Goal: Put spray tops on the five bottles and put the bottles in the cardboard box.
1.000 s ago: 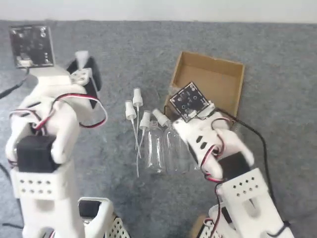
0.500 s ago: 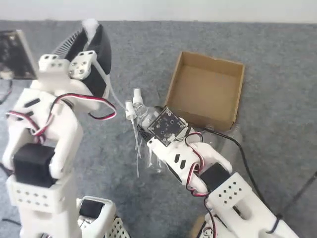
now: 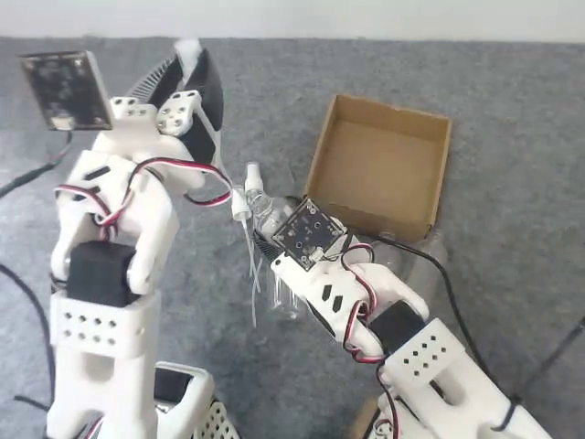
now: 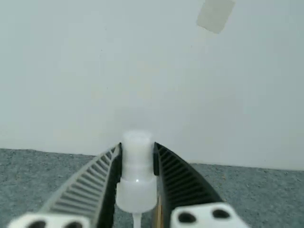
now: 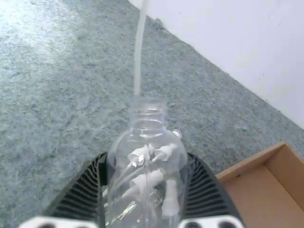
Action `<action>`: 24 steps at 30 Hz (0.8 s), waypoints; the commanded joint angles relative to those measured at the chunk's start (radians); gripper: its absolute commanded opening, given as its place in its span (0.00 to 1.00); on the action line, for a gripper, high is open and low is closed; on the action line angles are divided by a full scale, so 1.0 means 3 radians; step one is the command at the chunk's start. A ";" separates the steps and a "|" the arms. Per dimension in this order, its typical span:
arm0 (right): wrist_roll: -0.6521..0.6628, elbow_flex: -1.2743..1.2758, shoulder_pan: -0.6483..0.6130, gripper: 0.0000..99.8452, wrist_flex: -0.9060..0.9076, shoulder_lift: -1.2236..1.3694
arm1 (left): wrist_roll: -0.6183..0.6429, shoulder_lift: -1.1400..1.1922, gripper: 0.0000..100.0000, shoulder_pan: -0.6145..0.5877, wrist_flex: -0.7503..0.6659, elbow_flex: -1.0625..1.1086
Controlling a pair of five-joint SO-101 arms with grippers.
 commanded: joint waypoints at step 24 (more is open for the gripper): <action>-0.0041 0.0440 -0.0003 0.01 -0.0396 -0.0703 | 0.0230 -0.0087 0.01 0.0471 0.0056 0.1097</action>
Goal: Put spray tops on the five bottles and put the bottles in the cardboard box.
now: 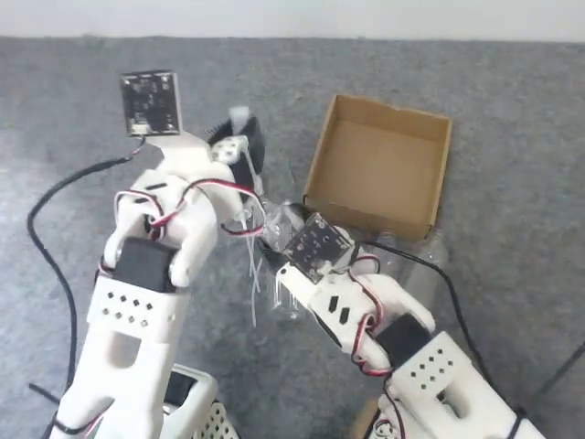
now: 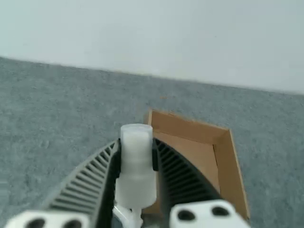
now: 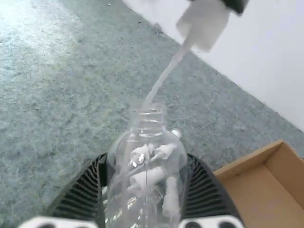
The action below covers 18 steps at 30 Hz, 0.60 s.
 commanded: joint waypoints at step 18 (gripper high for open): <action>-0.0716 -0.0128 0.0417 0.01 -0.0606 0.0320 | -0.0005 -0.0082 0.01 0.0189 0.0005 0.0432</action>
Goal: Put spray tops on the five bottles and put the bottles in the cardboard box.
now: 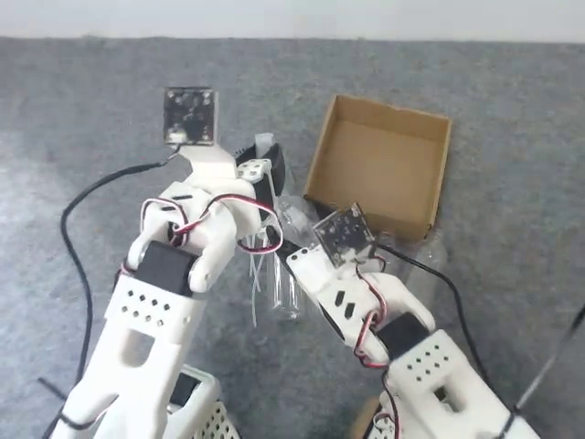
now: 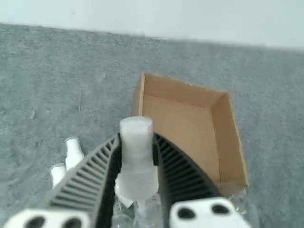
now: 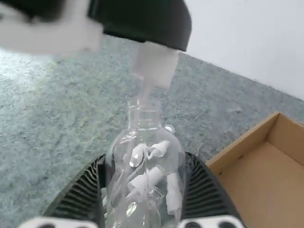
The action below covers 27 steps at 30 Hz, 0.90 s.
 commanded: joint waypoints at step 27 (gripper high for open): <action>-0.0041 -0.0102 0.0212 0.01 -0.1337 0.0509 | -0.0307 -0.0051 0.01 0.0455 0.0276 0.0355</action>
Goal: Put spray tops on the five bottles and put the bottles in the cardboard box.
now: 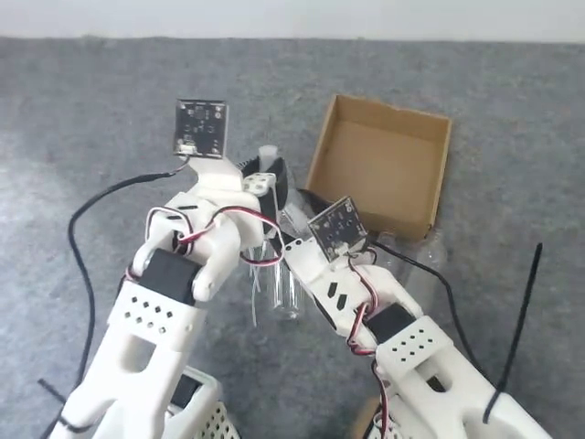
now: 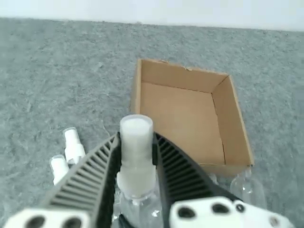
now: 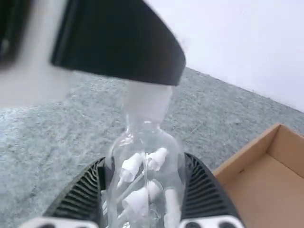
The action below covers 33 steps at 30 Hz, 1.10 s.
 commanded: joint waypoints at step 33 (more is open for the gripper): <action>-0.0051 -0.0532 0.0652 0.01 0.0171 -0.0095 | -0.0573 -0.1826 0.17 -0.0251 0.0368 0.0580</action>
